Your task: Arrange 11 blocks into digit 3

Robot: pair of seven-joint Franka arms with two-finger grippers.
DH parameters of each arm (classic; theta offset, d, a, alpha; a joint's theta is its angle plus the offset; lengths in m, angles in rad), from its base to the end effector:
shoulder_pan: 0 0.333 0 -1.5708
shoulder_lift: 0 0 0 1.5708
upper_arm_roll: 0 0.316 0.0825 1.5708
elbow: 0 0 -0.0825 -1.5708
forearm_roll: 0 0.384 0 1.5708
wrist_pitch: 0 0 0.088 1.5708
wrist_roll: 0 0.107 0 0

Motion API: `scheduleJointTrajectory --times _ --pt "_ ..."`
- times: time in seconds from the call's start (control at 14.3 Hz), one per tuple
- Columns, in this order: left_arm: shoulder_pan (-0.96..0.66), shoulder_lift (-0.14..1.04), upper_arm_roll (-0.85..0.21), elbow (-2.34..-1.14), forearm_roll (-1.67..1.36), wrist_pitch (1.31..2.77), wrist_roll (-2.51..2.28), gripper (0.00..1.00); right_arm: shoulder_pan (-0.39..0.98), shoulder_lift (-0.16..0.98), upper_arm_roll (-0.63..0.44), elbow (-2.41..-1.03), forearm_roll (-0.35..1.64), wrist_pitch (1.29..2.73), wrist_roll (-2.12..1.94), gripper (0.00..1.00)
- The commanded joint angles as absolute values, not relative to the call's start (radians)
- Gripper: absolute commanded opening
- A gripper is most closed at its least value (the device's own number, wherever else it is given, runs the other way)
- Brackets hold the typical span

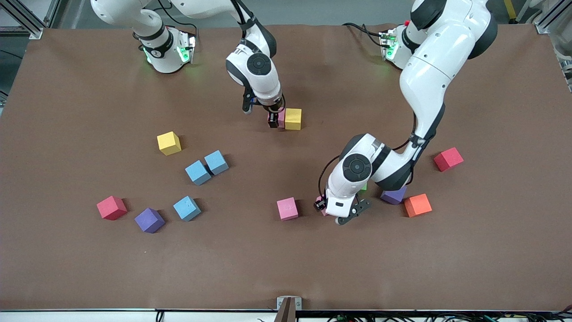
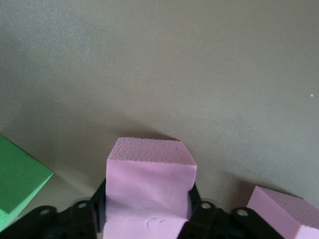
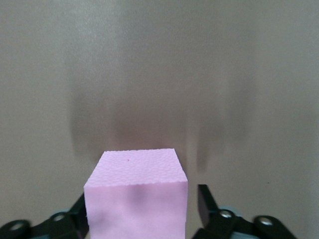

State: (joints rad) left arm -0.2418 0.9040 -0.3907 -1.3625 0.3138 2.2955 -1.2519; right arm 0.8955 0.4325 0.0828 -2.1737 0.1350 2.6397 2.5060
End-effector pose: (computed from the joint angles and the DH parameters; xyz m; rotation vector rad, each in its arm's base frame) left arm 0.6412 -0.3790 0.2095 2.9053 0.8564 0.0231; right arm 0.3183 0.4677 0.1937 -2.1147 2.2966 0.1650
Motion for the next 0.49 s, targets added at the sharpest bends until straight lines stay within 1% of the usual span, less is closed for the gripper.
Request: scheduleJointTrajectory --times 0.0,0.07,0.21,0.35,0.42 --pt "-0.250 0.885 -0.385 -1.376 0.322 2.287 -1.340 0.11 0.864 0.381 0.091 -2.166 0.129 2.568 2.484 1.00" --pt "-0.252 0.865 -0.390 -1.399 0.330 2.286 -1.436 0.06 0.853 0.355 0.091 -2.166 0.129 2.527 2.420 1.00" --pt "-0.262 0.815 -0.394 -1.458 0.334 2.281 -1.522 0.05 0.827 0.306 0.089 -2.166 0.129 2.458 2.346 1.00" --pt "-0.264 0.728 -0.396 -1.575 0.334 2.270 -1.551 0.06 0.779 0.264 0.089 -2.166 0.129 2.377 2.176 1.00" --pt "-0.264 0.679 -0.399 -1.638 0.333 2.270 -1.574 0.08 0.760 0.249 0.089 -2.166 0.129 2.344 2.075 1.00"
